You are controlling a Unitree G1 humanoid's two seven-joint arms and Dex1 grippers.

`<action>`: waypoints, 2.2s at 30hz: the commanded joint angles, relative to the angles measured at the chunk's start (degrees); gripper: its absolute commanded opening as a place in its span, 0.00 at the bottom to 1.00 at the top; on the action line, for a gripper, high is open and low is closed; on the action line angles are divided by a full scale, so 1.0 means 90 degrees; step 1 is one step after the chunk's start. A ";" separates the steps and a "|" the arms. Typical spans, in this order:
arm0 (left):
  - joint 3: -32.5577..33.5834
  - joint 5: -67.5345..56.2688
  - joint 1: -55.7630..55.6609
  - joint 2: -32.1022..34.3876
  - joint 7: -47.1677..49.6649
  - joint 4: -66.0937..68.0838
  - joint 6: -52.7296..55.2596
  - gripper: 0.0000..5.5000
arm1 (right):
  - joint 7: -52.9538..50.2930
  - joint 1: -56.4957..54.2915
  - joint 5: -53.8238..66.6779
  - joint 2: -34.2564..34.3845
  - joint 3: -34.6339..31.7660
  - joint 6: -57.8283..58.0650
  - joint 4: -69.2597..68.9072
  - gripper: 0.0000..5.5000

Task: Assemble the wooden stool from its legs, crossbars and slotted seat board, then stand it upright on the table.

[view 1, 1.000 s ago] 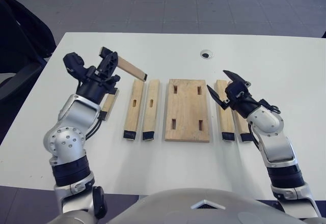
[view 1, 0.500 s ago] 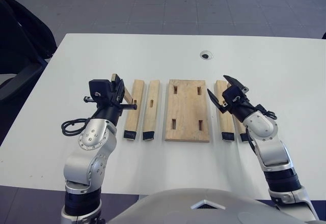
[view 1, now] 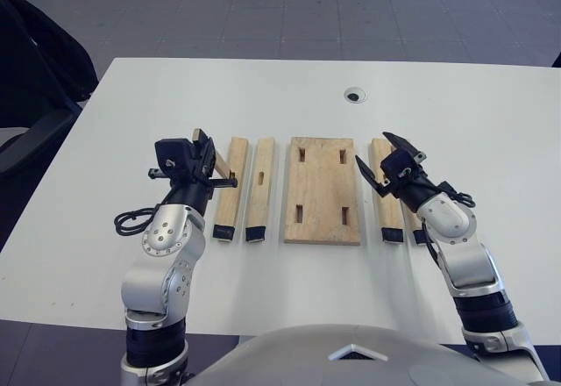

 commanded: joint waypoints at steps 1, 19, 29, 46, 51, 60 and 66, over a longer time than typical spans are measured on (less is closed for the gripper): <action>-0.0018 0.0090 -0.0085 -0.0126 -0.0087 0.0052 0.0094 0.08 | 0.0013 -0.0017 -0.0041 0.0000 0.0030 0.0075 -0.0065 0.63; 0.0034 0.0252 0.0174 -0.0341 -0.0259 0.0059 0.0211 0.08 | 0.0040 0.0002 -0.0005 -0.0017 0.0001 0.0096 -0.0070 0.63; 0.0147 0.0483 0.0401 -0.0335 -0.0357 0.0526 0.0036 0.08 | 0.0049 -0.0007 0.0018 -0.0021 -0.0031 0.0112 -0.0070 0.63; -0.0156 0.1069 0.1053 -0.0098 -0.0984 0.1772 -0.0784 0.08 | 0.0040 -0.0056 0.0041 -0.0009 -0.0073 0.0111 -0.0014 0.63; 0.0049 0.0896 0.0676 0.0038 -0.1124 0.1782 -0.0570 0.08 | 0.0035 -0.0094 0.0040 0.0004 -0.0070 0.0113 -0.0003 0.63; 0.0311 0.0441 0.0290 -0.0081 -0.1163 0.1623 -0.0277 0.08 | 0.0034 -0.0112 0.0023 0.0002 -0.0058 0.0116 0.0004 0.63; 0.0264 0.0434 0.0138 -0.0036 -0.1130 0.1511 -0.0172 0.08 | 0.0044 -0.0096 0.0029 -0.0009 -0.0063 0.0113 -0.0013 0.63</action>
